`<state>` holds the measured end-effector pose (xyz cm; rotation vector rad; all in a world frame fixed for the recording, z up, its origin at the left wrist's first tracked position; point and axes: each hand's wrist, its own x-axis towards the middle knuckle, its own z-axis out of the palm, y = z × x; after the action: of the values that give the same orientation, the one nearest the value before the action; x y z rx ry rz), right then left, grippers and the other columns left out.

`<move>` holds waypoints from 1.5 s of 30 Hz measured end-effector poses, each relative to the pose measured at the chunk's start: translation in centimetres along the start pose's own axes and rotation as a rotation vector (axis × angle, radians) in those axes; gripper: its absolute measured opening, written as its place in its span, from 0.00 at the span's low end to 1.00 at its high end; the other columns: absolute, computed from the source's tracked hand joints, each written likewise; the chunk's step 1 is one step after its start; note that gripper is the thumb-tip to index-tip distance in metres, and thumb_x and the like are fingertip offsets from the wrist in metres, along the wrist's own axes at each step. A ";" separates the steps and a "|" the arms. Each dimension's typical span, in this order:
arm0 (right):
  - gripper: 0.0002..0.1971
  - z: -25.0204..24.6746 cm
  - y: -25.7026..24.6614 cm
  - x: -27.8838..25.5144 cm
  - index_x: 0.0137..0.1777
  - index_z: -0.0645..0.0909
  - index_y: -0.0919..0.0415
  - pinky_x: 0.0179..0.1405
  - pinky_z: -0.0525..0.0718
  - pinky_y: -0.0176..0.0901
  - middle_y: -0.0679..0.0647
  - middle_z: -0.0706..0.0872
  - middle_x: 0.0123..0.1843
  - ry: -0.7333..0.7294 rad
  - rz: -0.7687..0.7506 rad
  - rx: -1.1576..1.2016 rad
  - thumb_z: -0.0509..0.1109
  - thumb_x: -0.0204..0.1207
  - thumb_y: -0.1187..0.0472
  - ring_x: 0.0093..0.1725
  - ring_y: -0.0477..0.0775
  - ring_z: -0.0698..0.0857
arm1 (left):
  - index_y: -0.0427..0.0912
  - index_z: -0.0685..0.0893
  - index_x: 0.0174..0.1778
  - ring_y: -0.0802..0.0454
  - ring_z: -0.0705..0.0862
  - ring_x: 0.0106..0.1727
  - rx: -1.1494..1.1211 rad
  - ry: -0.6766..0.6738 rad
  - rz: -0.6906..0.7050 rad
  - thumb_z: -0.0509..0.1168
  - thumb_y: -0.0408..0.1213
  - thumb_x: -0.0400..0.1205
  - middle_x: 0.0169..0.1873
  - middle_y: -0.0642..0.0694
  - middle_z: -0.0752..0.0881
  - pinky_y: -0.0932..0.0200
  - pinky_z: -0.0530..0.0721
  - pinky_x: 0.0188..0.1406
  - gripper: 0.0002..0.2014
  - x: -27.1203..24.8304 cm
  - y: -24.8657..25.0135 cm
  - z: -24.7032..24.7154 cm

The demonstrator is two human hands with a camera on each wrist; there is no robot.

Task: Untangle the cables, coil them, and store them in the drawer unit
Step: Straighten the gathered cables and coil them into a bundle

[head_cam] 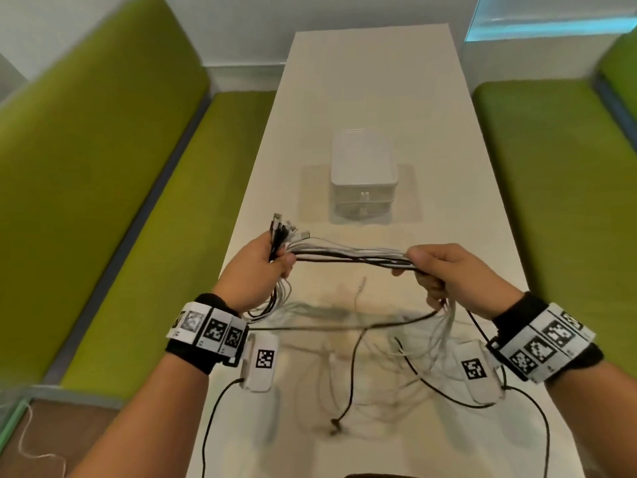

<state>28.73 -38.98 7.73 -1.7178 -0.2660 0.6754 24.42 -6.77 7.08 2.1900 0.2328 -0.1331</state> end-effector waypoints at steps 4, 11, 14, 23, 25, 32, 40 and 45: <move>0.16 0.6 0.7 0.6 0.45 0.85 0.52 0.31 0.69 0.43 0.45 0.77 0.28 0.104 -0.083 -0.752 0.58 0.90 0.52 0.28 0.46 0.74 | 0.47 0.79 0.53 0.47 0.86 0.51 0.325 -0.146 -0.156 0.71 0.48 0.82 0.46 0.54 0.87 0.54 0.77 0.44 0.12 -0.5 -0.3 0.1; 0.16 3.8 -0.9 0.9 0.45 0.83 0.47 0.41 0.80 0.53 0.47 0.86 0.40 0.004 -0.120 -1.102 0.55 0.90 0.50 0.40 0.55 0.82 | 0.48 0.70 0.73 0.62 0.75 0.41 0.454 -0.093 0.253 0.76 0.56 0.76 0.51 0.59 0.76 0.63 0.68 0.43 0.34 -1.7 6.3 1.5; 0.15 4.3 -2.8 1.0 0.48 0.88 0.50 0.42 0.82 0.50 0.44 0.87 0.38 0.043 -0.213 -0.858 0.60 0.89 0.54 0.39 0.49 0.83 | 0.46 0.71 0.71 0.64 0.84 0.44 0.266 -0.329 0.244 0.70 0.50 0.84 0.54 0.55 0.87 0.60 0.79 0.46 0.24 -1.9 6.9 5.3; 0.18 1.2 -1.3 0.5 0.33 0.87 0.56 0.31 0.79 0.38 0.53 0.85 0.24 -0.009 0.048 -0.456 0.77 0.75 0.41 0.24 0.51 0.84 | 0.61 0.73 0.50 0.65 0.84 0.42 -0.071 0.012 0.235 0.64 0.41 0.88 0.39 0.59 0.80 0.61 0.80 0.46 0.09 -1.4 4.8 3.2; 0.24 1.3 -0.9 0.6 0.26 0.81 0.56 0.30 0.77 0.41 0.54 0.81 0.21 0.044 0.031 -0.460 0.76 0.75 0.40 0.23 0.52 0.80 | 0.59 0.72 0.48 0.66 0.83 0.42 -0.071 0.071 0.217 0.64 0.41 0.88 0.39 0.60 0.80 0.68 0.76 0.41 0.08 -1.4 4.2 2.6; 0.23 1.2 -0.5 0.4 0.43 0.87 0.58 0.29 0.71 0.38 0.42 0.69 0.25 0.040 -0.021 -0.258 0.59 0.88 0.43 0.25 0.46 0.66 | 0.46 0.75 0.53 0.48 0.85 0.44 0.125 0.066 0.001 0.62 0.46 0.89 0.42 0.51 0.86 0.54 0.81 0.39 0.07 -0.8 2.0 0.9; 0.17 3.0 -0.8 1.1 0.41 0.83 0.55 0.37 0.73 0.47 0.49 0.84 0.33 -0.069 -0.042 -0.827 0.59 0.90 0.54 0.34 0.52 0.80 | 0.48 0.68 0.75 0.44 0.86 0.58 0.452 -0.137 0.358 0.68 0.47 0.83 0.63 0.48 0.85 0.48 0.84 0.53 0.26 -2.3 5.5 6.4; 0.08 2.3 -2.2 0.0 0.41 0.88 0.47 0.32 0.72 0.30 0.33 0.84 0.28 0.013 -0.158 -0.541 0.75 0.80 0.48 0.31 0.37 0.81 | 0.44 0.72 0.64 0.40 0.86 0.49 0.344 -0.302 0.286 0.64 0.46 0.87 0.48 0.46 0.87 0.47 0.80 0.44 0.15 -1.2 7.0 7.0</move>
<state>27.85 -36.52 9.52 -2.1840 -0.6116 0.5005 24.65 -16.58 8.70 2.4777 -0.2935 -0.3614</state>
